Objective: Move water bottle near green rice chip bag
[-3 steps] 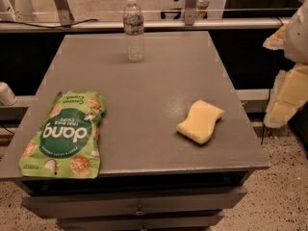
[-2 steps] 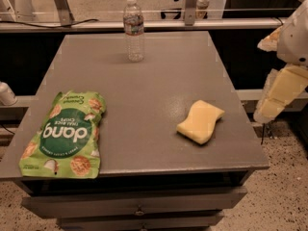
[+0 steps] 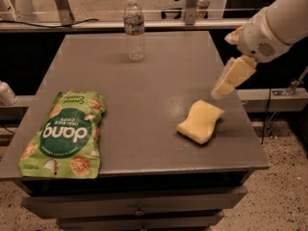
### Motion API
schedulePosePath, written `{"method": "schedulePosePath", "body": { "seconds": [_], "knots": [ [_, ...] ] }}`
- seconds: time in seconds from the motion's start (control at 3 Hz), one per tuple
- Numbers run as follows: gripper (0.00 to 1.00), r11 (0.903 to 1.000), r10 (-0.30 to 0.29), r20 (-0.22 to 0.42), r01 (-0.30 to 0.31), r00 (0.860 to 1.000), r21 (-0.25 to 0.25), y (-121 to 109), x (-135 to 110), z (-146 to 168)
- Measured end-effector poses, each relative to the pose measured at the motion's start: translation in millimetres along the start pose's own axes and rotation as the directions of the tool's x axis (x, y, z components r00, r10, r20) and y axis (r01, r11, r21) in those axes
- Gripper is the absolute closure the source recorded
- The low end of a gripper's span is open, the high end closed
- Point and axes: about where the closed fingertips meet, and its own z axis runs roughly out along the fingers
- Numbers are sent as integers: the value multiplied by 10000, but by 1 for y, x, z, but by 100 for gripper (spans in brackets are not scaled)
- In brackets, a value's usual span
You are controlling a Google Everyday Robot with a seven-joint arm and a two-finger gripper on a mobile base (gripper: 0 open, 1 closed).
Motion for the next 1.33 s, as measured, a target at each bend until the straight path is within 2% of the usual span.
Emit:
{"method": "schedulePosePath", "body": {
  "seconds": [0.33,0.67,1.0,1.33],
  "knots": [
    [0,9993,263,1148,-290,9930,218,-37,-31,35],
    [0,9953,776,2318,-887,9697,376,-72,-64,70],
    [0,9904,1169,3366,-1350,9344,307,-95,-105,98],
    [0,9904,1169,3366,-1349,9344,306,-95,-105,98]
  ]
}}
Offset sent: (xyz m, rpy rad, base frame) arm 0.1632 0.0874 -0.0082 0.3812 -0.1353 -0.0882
